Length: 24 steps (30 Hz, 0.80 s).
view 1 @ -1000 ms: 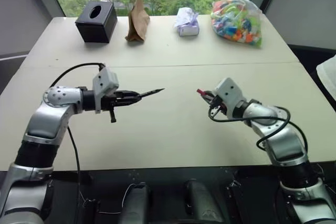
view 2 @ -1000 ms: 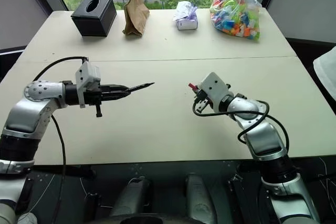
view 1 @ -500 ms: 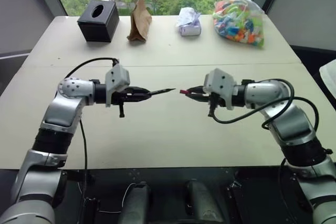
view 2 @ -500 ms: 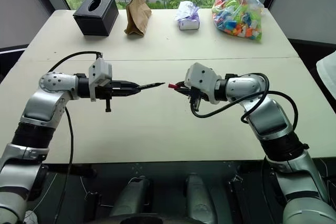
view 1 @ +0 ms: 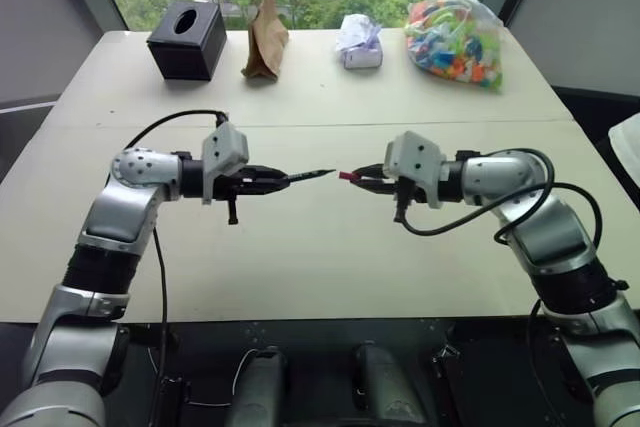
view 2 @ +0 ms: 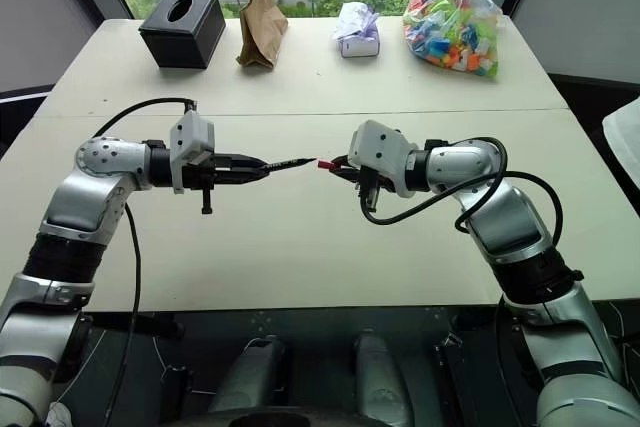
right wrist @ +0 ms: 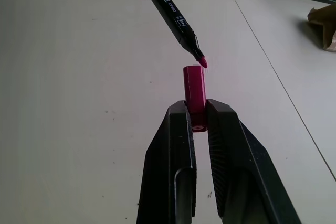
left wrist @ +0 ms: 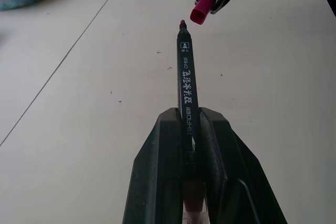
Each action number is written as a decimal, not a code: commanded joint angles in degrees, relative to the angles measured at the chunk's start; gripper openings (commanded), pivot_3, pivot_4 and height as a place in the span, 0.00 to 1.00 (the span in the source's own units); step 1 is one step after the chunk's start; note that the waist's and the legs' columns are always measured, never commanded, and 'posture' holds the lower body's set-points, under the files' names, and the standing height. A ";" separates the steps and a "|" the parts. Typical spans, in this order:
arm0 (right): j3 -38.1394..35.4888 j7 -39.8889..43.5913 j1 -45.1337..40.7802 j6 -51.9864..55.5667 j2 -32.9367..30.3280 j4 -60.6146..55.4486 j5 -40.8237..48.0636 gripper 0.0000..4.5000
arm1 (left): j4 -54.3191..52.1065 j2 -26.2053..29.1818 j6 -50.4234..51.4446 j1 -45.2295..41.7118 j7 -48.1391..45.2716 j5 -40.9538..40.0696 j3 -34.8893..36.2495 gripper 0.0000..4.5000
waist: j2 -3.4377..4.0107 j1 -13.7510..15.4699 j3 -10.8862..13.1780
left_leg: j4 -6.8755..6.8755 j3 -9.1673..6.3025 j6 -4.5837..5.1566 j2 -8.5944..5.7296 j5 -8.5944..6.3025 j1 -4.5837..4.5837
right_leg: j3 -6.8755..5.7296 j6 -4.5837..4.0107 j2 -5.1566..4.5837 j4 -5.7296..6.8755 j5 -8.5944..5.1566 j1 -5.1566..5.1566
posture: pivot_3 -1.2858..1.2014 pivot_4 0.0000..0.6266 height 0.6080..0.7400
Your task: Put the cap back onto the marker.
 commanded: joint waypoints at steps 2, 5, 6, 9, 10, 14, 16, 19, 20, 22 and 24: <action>-0.88 -0.27 -1.82 -1.33 -0.20 0.13 -0.98 0.00 | -2.36 0.52 0.10 0.02 -0.61 -0.54 0.52 0.00 | 0.00 -0.01 0.00 | 0.01 0.00 0.00 0.00 0.00 0.00 | 0.00 0.00 0.00 0.01 0.00 0.00 | 0.52 0.24 1.00; -0.92 -0.06 -1.94 -1.72 -0.11 0.58 -1.27 0.00 | -2.62 0.52 0.25 0.14 -0.66 -0.53 0.54 0.00 | 0.00 -0.01 0.00 | 0.01 0.00 0.00 0.00 0.00 0.00 | 0.00 0.00 0.00 0.01 0.00 0.00 | 0.52 0.24 1.00; -0.90 -0.02 -2.01 -1.76 -0.04 0.67 -1.30 0.00 | -2.66 0.51 0.28 0.15 -0.67 -0.53 0.56 0.00 | 0.00 -0.01 0.00 | 0.01 0.00 0.00 0.00 0.00 0.00 | 0.00 0.00 0.00 0.01 0.00 0.00 | 0.52 0.24 1.00; -0.84 0.12 -2.24 -1.80 0.18 0.80 -1.31 0.00 | -2.68 0.43 0.26 0.10 -0.65 -0.47 0.57 0.00 | 0.00 -0.01 0.00 | 0.02 0.00 0.00 0.00 0.00 0.00 | 0.00 0.00 0.00 0.02 0.00 0.00 | 0.52 0.24 1.00; -0.79 0.18 -2.34 -1.78 0.26 0.77 -1.28 0.00 | -2.69 0.40 0.27 0.08 -0.67 -0.47 0.58 0.00 | 0.00 -0.01 0.00 | 0.02 0.00 0.00 0.00 0.00 0.00 | 0.00 0.00 0.00 0.02 0.00 0.00 | 0.52 0.24 1.00; -0.66 0.40 -2.69 -1.43 0.52 0.42 -0.93 0.00 | -2.59 0.28 0.17 -0.10 -0.80 -0.38 0.44 0.00 | 0.00 -0.02 0.00 | 0.03 0.00 0.00 0.00 0.00 0.00 | 0.00 0.00 0.00 0.02 0.00 0.00 | 0.52 0.24 1.00; -0.63 0.45 -2.75 -1.27 0.59 0.26 -0.86 0.00 | -2.58 0.18 0.15 -0.19 -0.86 -0.38 0.37 0.00 | 0.00 -0.01 0.00 | 0.04 0.00 0.00 0.00 0.00 0.00 | 0.00 0.00 0.00 0.03 0.00 0.00 | 0.52 0.24 1.00; -0.57 0.58 -2.69 -1.12 0.62 0.06 -0.79 0.00 | -2.67 0.02 0.14 -0.30 -0.92 -0.35 0.23 0.00 | 0.00 0.01 0.00 | 0.05 0.00 0.00 0.00 0.00 0.00 | 0.00 0.00 0.00 0.03 0.00 0.00 | 0.52 0.24 1.00; -0.57 0.61 -2.68 -1.10 0.63 0.04 -0.79 0.00 | -2.68 -0.01 0.13 -0.32 -0.93 -0.33 0.21 0.00 | 0.00 0.01 0.00 | 0.05 0.00 0.00 0.00 0.00 -0.01 | 0.00 0.00 0.00 0.03 0.00 0.00 | 0.52 0.24 1.00; -0.42 0.79 -2.50 -0.96 0.59 -0.20 -0.77 0.00 | -2.69 -0.19 0.08 -0.42 -0.87 -0.30 0.12 0.00 | 0.00 -0.01 0.00 | 0.06 0.00 0.00 0.00 0.00 -0.01 | 0.00 0.00 0.00 0.03 0.00 0.00 | 0.52 0.24 1.00; -0.28 0.97 -2.34 -0.76 0.56 -0.50 -0.70 0.00 | -2.70 -0.35 0.08 -0.50 -0.81 -0.31 0.10 0.00 | 0.00 0.00 0.00 | 0.06 0.00 0.00 0.00 0.00 -0.01 | 0.00 0.00 0.00 0.03 0.00 0.00 | 0.52 0.24 1.00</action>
